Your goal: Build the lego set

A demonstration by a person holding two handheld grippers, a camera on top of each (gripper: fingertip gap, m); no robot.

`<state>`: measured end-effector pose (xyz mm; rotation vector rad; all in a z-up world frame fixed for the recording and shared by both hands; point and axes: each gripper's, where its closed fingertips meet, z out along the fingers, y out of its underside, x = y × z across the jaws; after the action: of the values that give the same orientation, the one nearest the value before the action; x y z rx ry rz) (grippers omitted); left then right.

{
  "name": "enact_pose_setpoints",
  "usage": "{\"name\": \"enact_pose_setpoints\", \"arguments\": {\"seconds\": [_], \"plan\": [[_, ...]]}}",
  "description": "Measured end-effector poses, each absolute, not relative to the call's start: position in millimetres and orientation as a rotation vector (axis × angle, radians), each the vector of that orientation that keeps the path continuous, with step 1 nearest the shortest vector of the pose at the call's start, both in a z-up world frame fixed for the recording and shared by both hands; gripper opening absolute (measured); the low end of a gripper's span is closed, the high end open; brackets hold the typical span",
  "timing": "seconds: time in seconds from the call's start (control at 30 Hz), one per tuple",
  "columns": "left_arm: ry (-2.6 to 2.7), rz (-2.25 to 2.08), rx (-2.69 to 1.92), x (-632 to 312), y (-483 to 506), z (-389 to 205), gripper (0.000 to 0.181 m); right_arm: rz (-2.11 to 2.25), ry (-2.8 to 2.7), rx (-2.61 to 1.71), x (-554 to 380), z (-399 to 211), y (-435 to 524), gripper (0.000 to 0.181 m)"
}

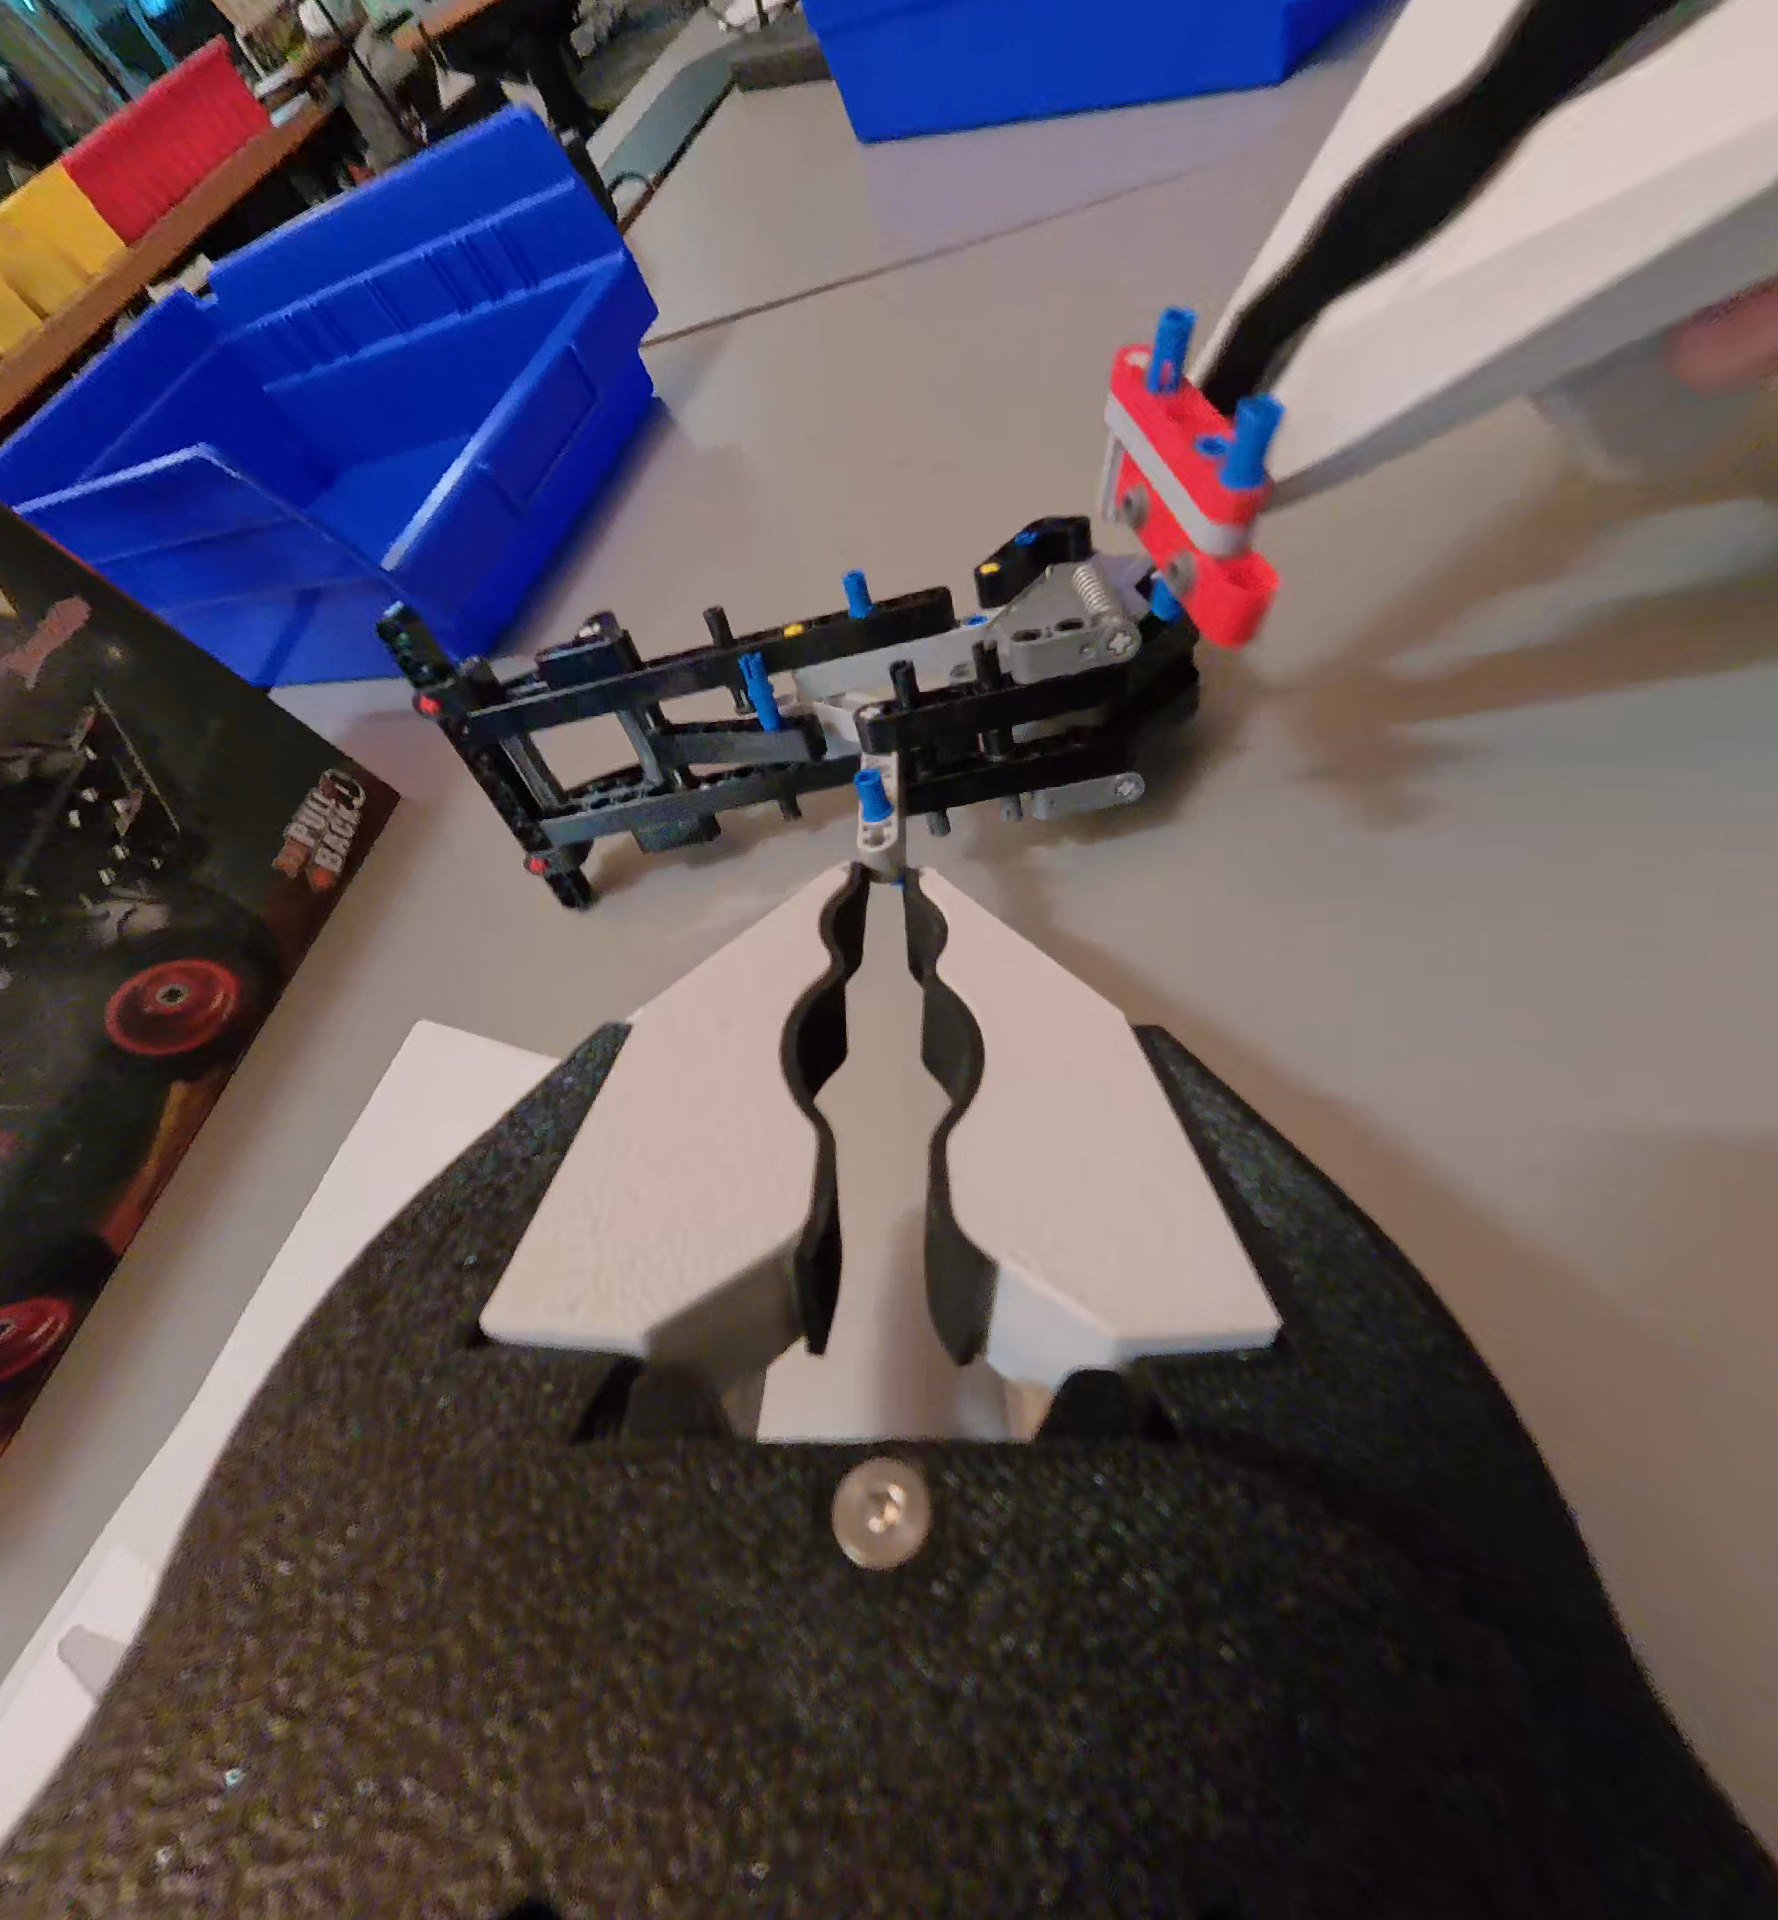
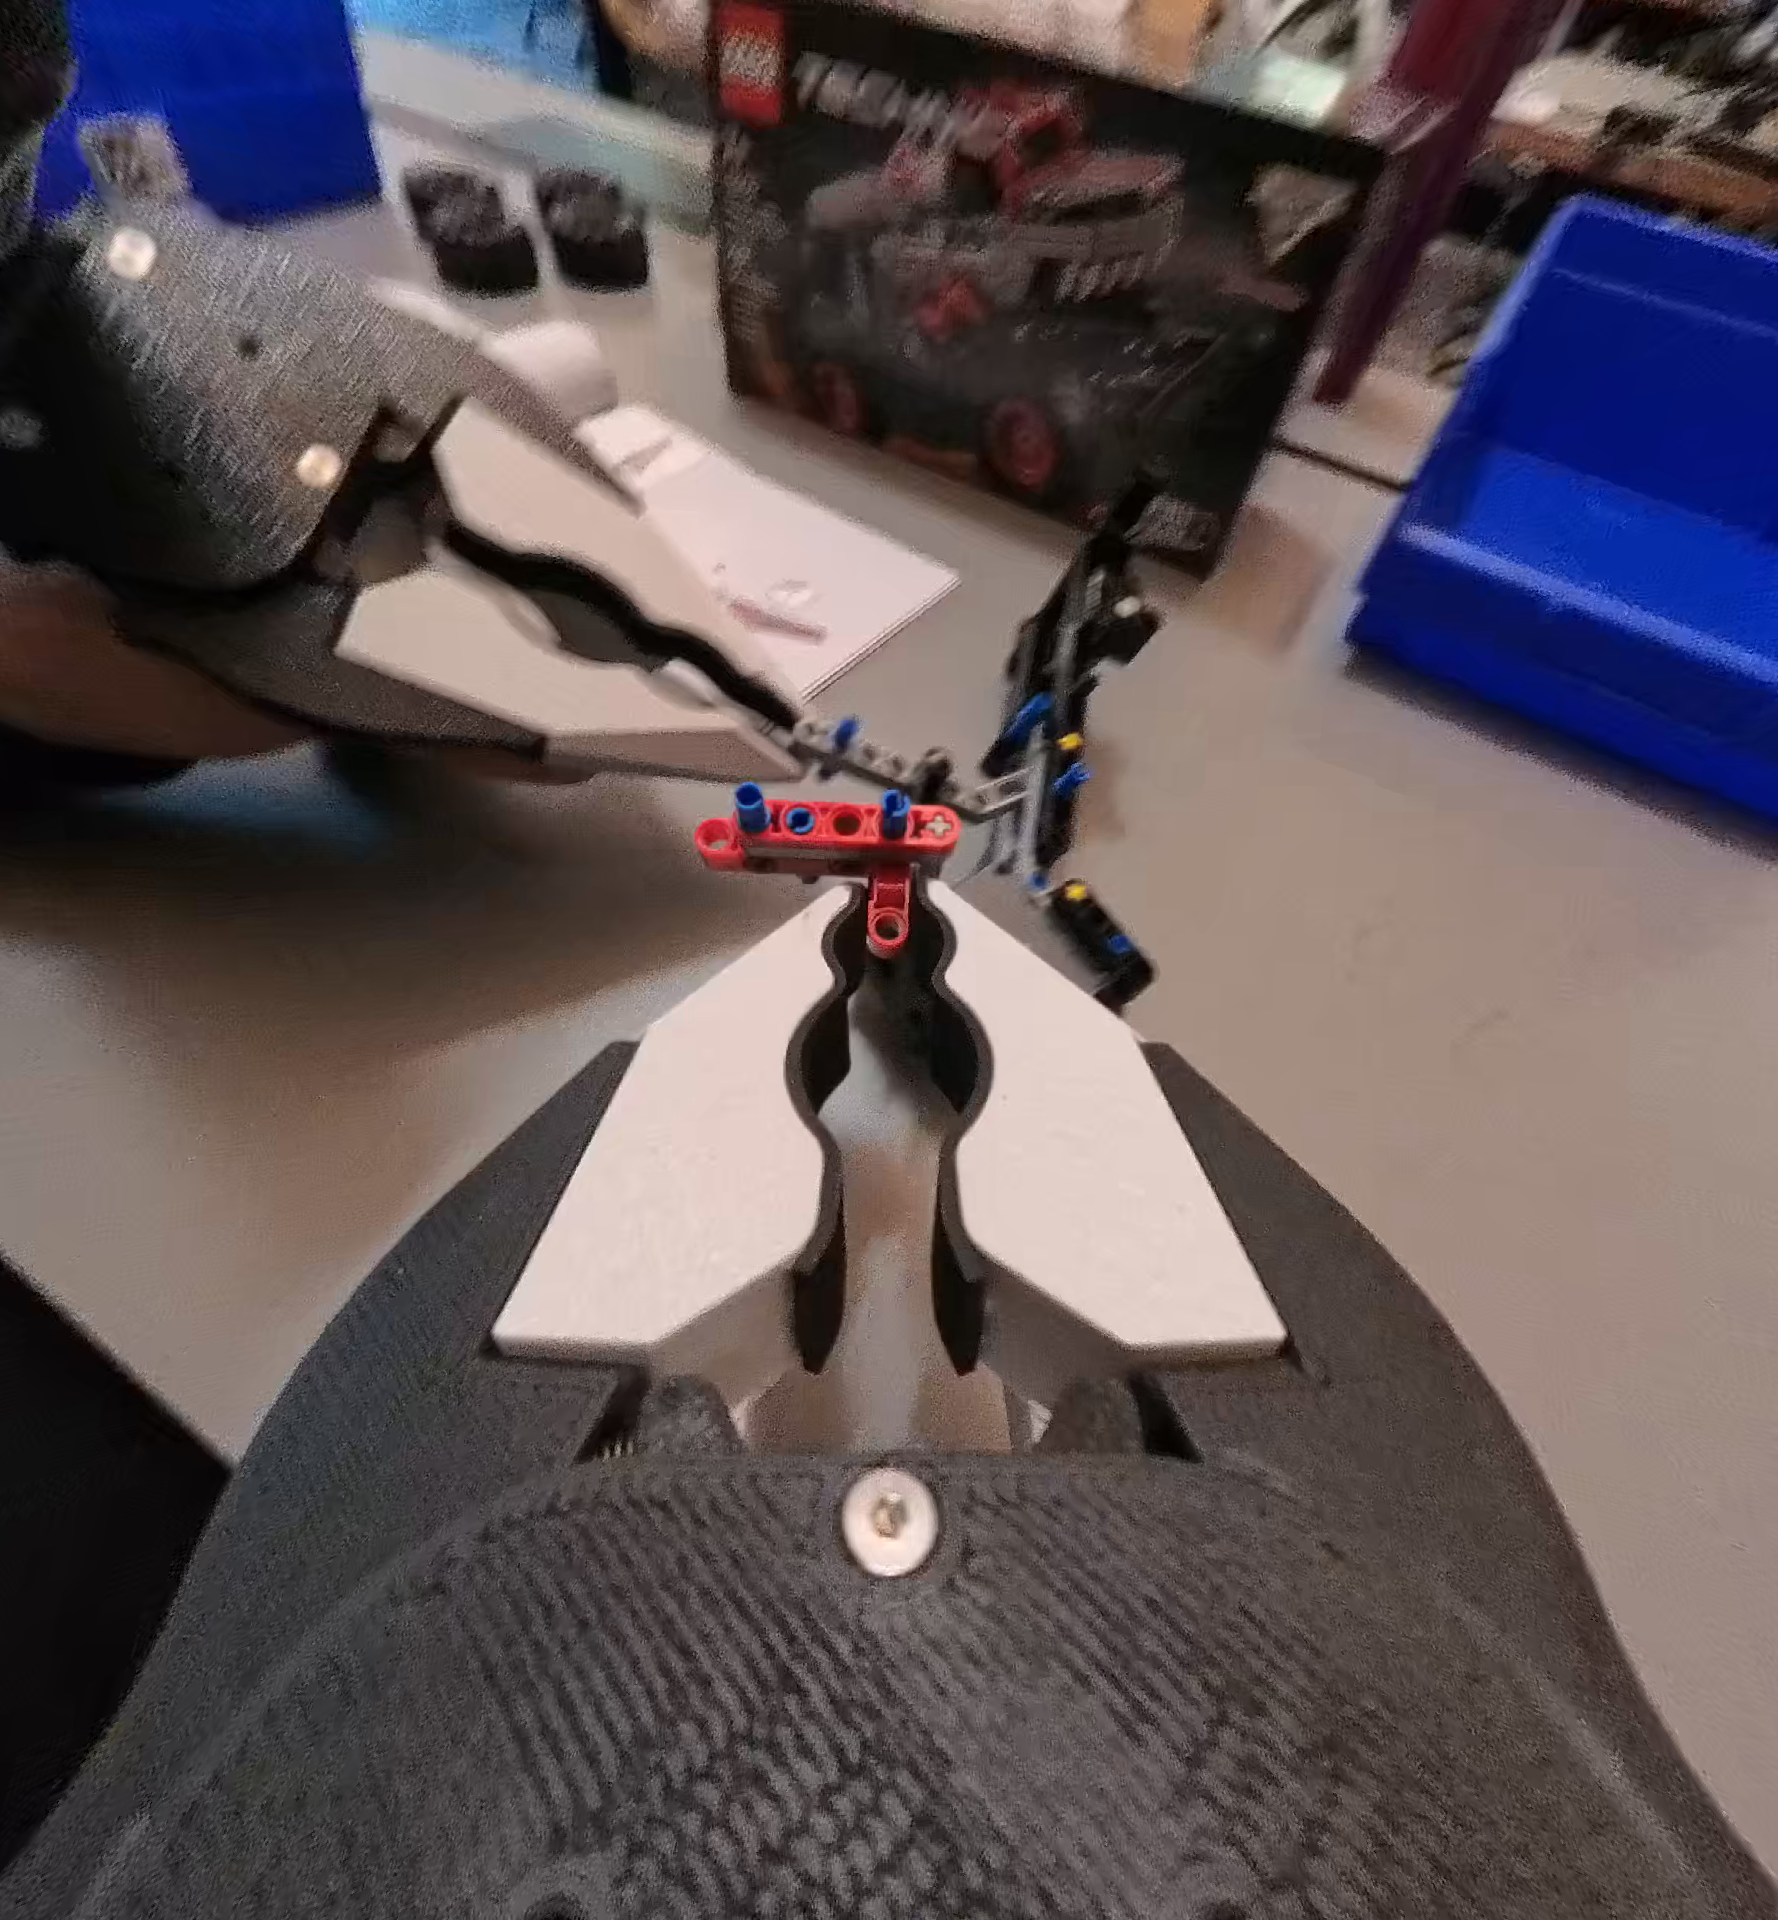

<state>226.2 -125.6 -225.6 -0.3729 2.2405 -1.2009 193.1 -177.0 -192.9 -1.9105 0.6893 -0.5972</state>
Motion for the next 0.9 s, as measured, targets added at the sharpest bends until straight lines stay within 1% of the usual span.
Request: {"name": "enact_pose_setpoints", "arguments": {"seconds": [0.17,0.3,0.4,0.5,0.6,0.67,0.73,0.8,0.9], "plan": [[2.285,-1.109,-0.369,226,-115,-236,0.004,-0.522,0.624,-2.173,167,-231,-148,0.006],[2.296,-1.111,-0.381,227,-113,-237,0.004,-0.609,0.703,-2.258,176,-250,-144,0.006],[2.29,-1.107,-0.369,226,-114,-237,0.004,-0.576,0.697,-2.233,174,-250,-136,0.007],[2.285,-1.1,-0.354,225,-114,-237,0.004,-0.545,0.668,-2.26,168,-249,-138,0.026],[2.283,-1.103,-0.346,224,-115,-237,0.004,-0.723,0.709,-2.142,182,-214,-158,0.022],[2.278,-1.111,-0.346,224,-115,-236,0.004,-0.749,0.748,-1.987,196,-191,-159,0.028],[2.272,-1.124,-0.35,225,-115,-234,0.004,-0.728,0.758,-1.96,208,-193,-154,0.031],[2.258,-1.139,-0.359,226,-114,-232,0.004,-0.761,0.765,-2.061,217,-210,-156,0.035],[2.235,-1.163,-0.343,226,-114,-228,0.004,-0.767,0.736,-2.126,223,-221,-150,0.029]]}}
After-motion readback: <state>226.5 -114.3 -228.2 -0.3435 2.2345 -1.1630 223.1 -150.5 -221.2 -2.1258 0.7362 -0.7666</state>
